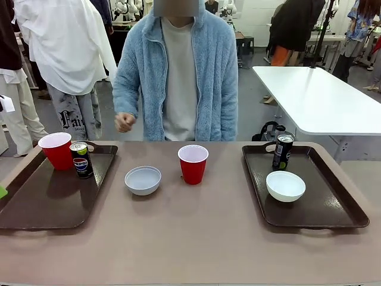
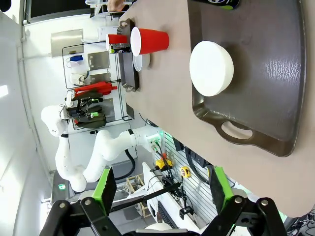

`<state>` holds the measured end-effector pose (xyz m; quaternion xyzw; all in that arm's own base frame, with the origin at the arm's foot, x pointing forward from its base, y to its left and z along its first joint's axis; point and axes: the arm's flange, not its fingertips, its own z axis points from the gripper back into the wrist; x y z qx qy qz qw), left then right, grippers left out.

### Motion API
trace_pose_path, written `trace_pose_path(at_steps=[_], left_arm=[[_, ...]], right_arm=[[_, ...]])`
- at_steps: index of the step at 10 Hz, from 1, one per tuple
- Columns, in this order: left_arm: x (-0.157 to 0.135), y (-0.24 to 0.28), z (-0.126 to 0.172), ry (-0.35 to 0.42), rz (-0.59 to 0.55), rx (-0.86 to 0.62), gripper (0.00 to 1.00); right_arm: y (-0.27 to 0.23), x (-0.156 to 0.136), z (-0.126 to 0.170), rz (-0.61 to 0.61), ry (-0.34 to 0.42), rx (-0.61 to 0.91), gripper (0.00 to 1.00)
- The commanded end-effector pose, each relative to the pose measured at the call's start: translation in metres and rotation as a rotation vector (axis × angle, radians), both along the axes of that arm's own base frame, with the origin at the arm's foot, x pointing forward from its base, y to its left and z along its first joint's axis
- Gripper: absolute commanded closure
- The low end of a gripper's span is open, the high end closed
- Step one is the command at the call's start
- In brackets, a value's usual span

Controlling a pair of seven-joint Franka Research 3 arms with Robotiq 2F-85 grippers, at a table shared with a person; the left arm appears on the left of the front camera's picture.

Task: Prepare tableware on both trays.
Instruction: Pick up a Picnic Bowl from the table and place it on a Handle tray.

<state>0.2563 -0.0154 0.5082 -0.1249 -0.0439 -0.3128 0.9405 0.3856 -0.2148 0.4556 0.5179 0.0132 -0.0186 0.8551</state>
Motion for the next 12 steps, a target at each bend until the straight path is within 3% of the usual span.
trace_pose_path(at_steps=[1,2,3,4,6,9,12], left_arm=[[-0.002,0.000,0.000,0.006,-0.004,0.003,0.00],[0.000,0.000,0.000,0.000,0.000,0.000,0.00],[0.019,-0.021,0.008,-0.047,0.004,0.137,0.00],[0.040,-0.043,0.020,-0.061,0.077,0.250,0.00],[0.070,-0.071,0.037,-0.072,0.146,0.376,0.00],[0.090,-0.098,0.024,-0.067,0.209,0.401,0.00],[0.112,-0.130,-0.004,-0.099,0.263,0.328,0.00]], right_arm=[[0.001,0.000,0.002,-0.009,0.007,-0.004,0.00],[0.001,0.000,0.002,-0.009,0.007,-0.004,0.00],[0.001,0.000,0.002,-0.009,0.007,-0.004,0.00],[0.001,0.000,0.002,-0.009,0.007,-0.004,0.00],[0.001,0.000,0.002,-0.009,0.007,-0.004,0.00],[0.001,0.000,0.002,-0.009,0.007,-0.004,0.00],[0.001,0.000,0.002,-0.009,0.007,-0.004,0.00]])
